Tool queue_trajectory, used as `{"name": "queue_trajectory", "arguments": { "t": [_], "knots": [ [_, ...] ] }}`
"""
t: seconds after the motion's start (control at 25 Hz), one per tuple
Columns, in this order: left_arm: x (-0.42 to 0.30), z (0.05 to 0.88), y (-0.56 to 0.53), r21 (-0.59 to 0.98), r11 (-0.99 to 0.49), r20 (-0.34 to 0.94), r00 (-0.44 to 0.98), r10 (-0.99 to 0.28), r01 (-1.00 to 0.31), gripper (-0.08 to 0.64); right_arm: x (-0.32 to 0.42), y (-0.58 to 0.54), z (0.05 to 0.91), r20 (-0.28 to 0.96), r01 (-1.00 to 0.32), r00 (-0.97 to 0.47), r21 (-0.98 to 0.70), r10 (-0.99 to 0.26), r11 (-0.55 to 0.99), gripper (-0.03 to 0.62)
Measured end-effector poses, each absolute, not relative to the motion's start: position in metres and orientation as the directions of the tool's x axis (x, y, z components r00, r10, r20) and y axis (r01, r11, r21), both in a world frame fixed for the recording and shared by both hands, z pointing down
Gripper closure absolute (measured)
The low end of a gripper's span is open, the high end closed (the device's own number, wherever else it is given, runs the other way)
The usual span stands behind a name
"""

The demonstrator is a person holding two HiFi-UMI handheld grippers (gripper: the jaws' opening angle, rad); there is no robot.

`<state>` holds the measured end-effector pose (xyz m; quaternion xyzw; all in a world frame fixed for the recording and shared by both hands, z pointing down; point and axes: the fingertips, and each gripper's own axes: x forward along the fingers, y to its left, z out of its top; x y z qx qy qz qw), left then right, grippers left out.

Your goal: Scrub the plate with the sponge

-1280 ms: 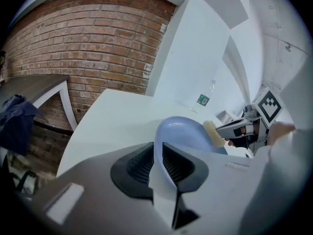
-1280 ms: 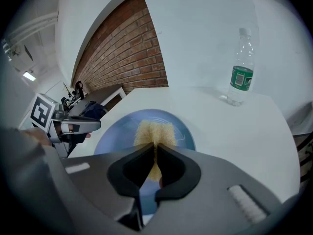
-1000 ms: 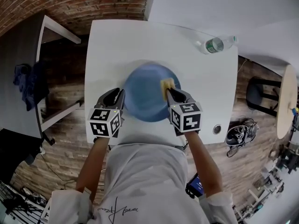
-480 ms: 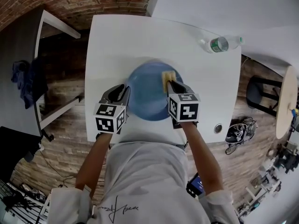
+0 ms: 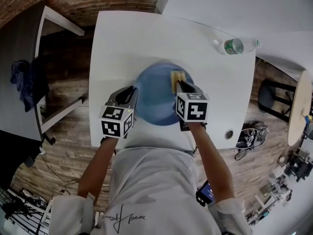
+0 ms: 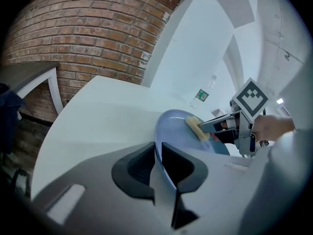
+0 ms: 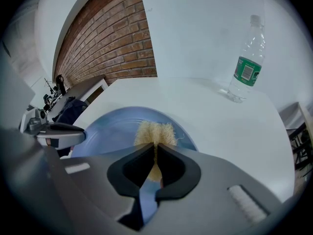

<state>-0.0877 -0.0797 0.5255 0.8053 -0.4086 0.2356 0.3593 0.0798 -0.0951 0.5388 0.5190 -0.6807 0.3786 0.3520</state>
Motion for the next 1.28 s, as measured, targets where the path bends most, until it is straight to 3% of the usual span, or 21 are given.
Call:
{"name": "queue_trajectory", "arguments": {
  "t": [1.28],
  "knots": [
    [-0.09,0.526,-0.081,0.407,-0.309,0.685,0.511,-0.519,-0.859,0.522,0.044,-0.114,0.542,0.866,-0.944,-0.245,-0.111,-0.435,0.31,0.567]
  ]
}}
